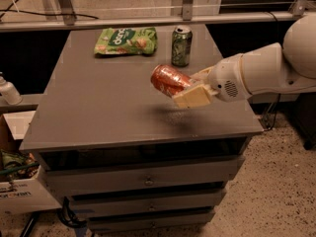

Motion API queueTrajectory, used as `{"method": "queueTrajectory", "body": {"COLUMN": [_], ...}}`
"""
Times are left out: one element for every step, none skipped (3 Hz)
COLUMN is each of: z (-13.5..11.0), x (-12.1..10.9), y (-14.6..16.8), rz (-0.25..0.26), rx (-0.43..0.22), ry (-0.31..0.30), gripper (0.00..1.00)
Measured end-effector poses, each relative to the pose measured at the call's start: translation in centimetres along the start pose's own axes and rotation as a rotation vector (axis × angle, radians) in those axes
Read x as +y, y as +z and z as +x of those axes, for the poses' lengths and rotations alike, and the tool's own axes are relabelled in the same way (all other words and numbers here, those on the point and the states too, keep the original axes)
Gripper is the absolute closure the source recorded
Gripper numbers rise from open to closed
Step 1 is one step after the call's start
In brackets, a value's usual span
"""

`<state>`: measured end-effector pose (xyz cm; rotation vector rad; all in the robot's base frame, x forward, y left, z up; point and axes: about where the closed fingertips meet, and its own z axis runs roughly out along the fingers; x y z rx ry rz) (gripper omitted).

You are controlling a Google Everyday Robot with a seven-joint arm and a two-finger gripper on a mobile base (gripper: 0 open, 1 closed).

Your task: Pick coke can

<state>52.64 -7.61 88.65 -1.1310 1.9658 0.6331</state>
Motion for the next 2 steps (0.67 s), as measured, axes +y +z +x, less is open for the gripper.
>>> {"method": "queueTrajectory", "body": {"z": [-2.92,-2.93], "x": [-0.52,-0.52], "y": [-2.63,-2.62], "rz": [-0.018,-0.018], "rx": [-0.086,-0.086], "ry": [-0.001,-0.001], "gripper": [1.0,1.0]}}
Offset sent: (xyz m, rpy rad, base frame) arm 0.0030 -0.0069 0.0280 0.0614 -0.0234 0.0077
